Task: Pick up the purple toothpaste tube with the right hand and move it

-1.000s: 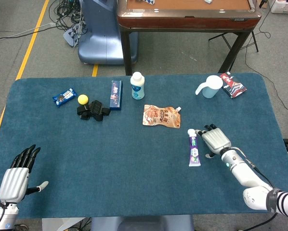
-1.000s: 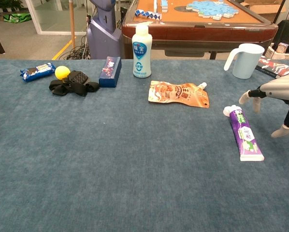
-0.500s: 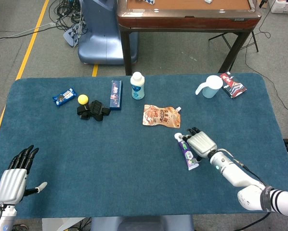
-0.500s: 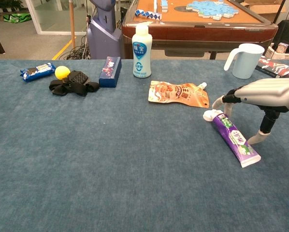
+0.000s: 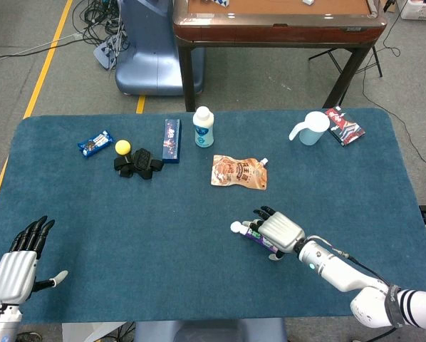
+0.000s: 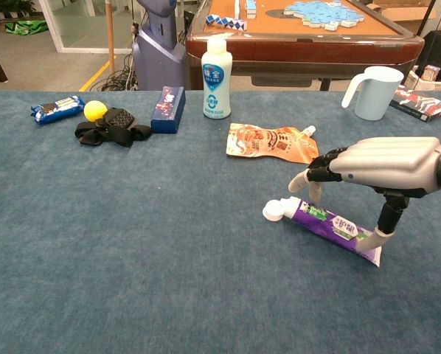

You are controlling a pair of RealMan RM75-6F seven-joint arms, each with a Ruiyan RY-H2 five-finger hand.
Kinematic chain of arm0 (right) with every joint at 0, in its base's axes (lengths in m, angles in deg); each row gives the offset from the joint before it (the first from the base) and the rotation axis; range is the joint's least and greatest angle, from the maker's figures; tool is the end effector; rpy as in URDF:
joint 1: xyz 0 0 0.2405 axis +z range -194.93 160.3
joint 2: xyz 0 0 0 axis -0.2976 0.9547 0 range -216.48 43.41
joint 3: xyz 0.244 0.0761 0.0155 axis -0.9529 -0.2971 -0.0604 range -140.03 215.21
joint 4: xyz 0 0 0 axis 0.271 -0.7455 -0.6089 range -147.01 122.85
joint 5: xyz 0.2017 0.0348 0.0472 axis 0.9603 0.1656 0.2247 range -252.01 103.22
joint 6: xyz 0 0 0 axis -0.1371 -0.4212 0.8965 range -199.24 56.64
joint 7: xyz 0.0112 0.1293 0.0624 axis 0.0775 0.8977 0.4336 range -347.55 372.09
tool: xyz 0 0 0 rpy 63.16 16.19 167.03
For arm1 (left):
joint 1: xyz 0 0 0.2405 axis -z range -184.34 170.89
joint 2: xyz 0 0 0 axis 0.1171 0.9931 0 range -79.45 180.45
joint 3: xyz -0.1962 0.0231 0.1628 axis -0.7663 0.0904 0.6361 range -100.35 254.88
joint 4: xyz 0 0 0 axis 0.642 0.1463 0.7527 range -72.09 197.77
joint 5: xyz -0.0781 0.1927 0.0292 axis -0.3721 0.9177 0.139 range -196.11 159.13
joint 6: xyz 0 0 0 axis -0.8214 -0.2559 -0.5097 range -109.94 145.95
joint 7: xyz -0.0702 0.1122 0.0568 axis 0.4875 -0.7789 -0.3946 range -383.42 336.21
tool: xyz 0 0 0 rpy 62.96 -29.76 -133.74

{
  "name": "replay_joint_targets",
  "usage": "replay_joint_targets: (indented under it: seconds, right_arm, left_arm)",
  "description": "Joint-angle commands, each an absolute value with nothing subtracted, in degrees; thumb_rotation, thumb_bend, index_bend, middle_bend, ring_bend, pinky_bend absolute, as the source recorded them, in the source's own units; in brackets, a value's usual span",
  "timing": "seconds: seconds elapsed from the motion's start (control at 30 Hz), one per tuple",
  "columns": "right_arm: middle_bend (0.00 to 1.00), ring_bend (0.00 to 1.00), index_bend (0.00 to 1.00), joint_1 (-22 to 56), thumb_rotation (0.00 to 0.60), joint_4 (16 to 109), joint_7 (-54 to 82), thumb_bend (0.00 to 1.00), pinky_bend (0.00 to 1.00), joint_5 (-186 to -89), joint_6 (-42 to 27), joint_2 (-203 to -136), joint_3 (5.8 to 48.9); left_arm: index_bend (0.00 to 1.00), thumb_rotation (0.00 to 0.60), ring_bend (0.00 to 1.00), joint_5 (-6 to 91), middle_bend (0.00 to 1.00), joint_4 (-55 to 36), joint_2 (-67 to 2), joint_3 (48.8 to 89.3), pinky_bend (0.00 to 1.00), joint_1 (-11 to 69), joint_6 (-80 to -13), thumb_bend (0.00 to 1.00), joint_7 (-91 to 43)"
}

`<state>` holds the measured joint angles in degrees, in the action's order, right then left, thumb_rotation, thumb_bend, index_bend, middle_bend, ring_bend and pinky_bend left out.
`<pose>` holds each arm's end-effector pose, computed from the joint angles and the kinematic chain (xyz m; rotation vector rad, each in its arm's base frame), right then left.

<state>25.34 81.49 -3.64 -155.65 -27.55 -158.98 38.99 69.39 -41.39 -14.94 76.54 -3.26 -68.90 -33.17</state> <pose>-0.1852 -0.2939 0.0144 2.3142 -0.7246 0.6252 -0.2670 0.1628 0.1352 -1.3947 -0.9586 -0.9519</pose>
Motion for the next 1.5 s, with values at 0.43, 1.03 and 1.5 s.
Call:
replay_joint_targets:
  seconds: [0.43,1.03,1.5]
  right_arm:
    - [0.3,0.08,0.13,23.44,0.6,84.85,-34.89,0.0,0.07,-136.07,-18.3,-167.24,37.57]
    - [0.3,0.08,0.13,25.56,0.6,85.4,-44.95,0.0,0.07,-130.48,-12.06,-173.32,38.55]
    - [0.3,0.08,0.13,26.71,0.6,77.76,-46.26,0.0,0.07,-128.33,-10.64,-175.78,36.83]
  left_arm:
    - [0.0,0.6,0.0,69.59,0.0,-40.12,-14.97,76.61,0.07,-3.04,-68.34,0.0,-31.37]
    - [0.0,0.6,0.0,70.02,0.0,-39.57,-14.27,76.93,0.07,-3.29,-68.41,0.0,-29.2]
    - [0.0,0.6,0.0,70.07,0.0,-40.42,-13.71,77.06,0.07,-3.34,-68.24,0.0,-29.24]
